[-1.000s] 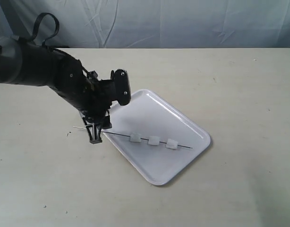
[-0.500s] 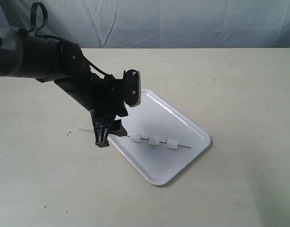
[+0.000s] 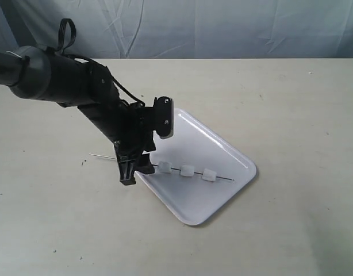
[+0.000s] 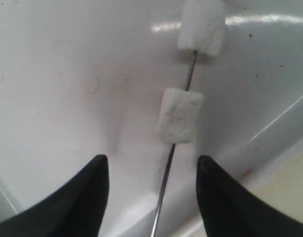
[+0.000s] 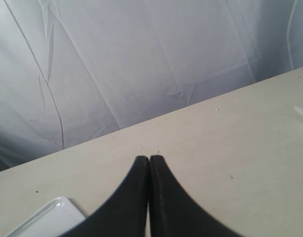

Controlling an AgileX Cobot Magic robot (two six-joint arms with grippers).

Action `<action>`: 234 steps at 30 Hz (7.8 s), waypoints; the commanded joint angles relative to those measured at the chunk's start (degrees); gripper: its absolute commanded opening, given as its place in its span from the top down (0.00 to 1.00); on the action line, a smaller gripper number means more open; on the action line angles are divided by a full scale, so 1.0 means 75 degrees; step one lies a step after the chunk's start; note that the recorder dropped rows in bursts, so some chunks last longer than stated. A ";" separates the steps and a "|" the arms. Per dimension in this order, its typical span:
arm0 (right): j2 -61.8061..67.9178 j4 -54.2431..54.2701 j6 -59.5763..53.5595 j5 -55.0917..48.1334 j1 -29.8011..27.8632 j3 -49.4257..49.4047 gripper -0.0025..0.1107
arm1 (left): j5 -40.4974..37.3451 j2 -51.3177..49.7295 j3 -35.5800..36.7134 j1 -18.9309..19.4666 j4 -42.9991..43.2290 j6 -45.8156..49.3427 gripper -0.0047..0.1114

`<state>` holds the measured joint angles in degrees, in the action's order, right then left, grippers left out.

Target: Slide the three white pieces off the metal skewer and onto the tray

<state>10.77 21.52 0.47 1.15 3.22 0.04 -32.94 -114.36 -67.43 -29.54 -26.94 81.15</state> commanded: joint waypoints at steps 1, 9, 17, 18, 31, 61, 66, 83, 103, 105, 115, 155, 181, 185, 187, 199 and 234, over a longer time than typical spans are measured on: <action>0.0041 0.0019 -0.0062 0.0100 0.0036 -0.0005 0.98 | -0.0025 -0.0136 -0.0086 -0.0044 0.0642 -0.0521 0.52; 0.0041 0.0019 -0.0062 0.0100 0.0036 -0.0005 0.98 | -0.0164 -0.0312 -0.0086 -0.0044 0.1876 -0.1571 0.62; 0.0041 0.0019 -0.0062 0.0100 0.0036 -0.0005 0.98 | -0.0582 -0.0699 -0.0086 -0.0044 0.2158 -0.1540 0.96; 0.0041 0.0019 -0.0062 0.0100 0.0036 -0.0005 0.98 | -0.0632 -0.0765 -0.0086 -0.0044 0.2197 -0.1554 0.96; 0.0041 0.0019 -0.0062 0.0503 0.0036 -0.0005 0.98 | -0.0466 -0.0232 -0.0778 -0.0044 0.2593 -0.4106 0.96; 0.4400 0.2543 -0.2534 -0.1695 0.1215 0.3196 0.98 | -0.2186 0.3701 0.1794 -0.0044 -0.4126 -0.5400 0.96; 0.7074 0.2543 -0.3053 -0.2964 0.1254 0.4509 0.96 | -0.1885 0.3859 0.2604 -0.0030 -0.5346 -0.5345 0.96; 1.2897 0.8940 -1.0241 -0.9481 -0.1799 0.5573 0.89 | -0.2288 0.3685 0.4342 0.0266 -0.9734 -0.1422 0.96; 1.3931 1.0457 -1.2128 -0.9481 -0.0078 0.5591 0.61 | -0.2349 0.2495 0.4878 0.0266 -0.9734 -0.1104 0.96; 1.3931 1.0457 -1.2161 -0.9481 0.0039 0.5591 0.65 | -0.2349 0.2495 0.4878 0.0266 -0.9734 -0.1104 0.96; 1.3931 1.0457 -1.2200 -0.9481 0.0346 0.5591 0.69 | -0.2387 0.2495 0.4878 0.0266 -0.9734 -0.1628 0.96; 1.3886 1.0457 -1.1236 -0.9481 0.1093 0.6587 0.70 | -0.2655 0.2495 0.4878 0.0266 -0.9734 -0.2006 0.96; 1.3886 1.0457 -1.1252 -0.9481 0.1093 0.6587 0.70 | -0.2611 0.2495 0.4878 0.0266 -0.9734 -0.2006 0.96; 1.3886 1.0457 -1.1252 -0.9481 0.1093 0.6587 0.64 | -0.2611 0.2495 0.4878 0.0266 -0.9734 -0.2006 0.96; 1.3886 1.0457 -1.1252 -0.9481 0.1093 0.6587 0.66 | -0.2611 0.2495 0.4878 0.0266 -0.9734 -0.2006 0.96; 1.3886 1.0457 -1.1252 -0.9295 0.1093 0.6587 0.73 | -0.2664 0.2495 0.4878 0.0266 -0.9734 -0.2006 0.96; 1.3886 1.0457 -1.1060 -0.8154 0.1107 0.7058 0.76 | -0.2844 0.2495 0.5549 0.0266 -0.9734 -0.1811 0.96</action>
<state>115.12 99.80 -82.73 -63.12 11.54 52.53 -53.20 -95.54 -28.44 -27.58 -99.59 66.51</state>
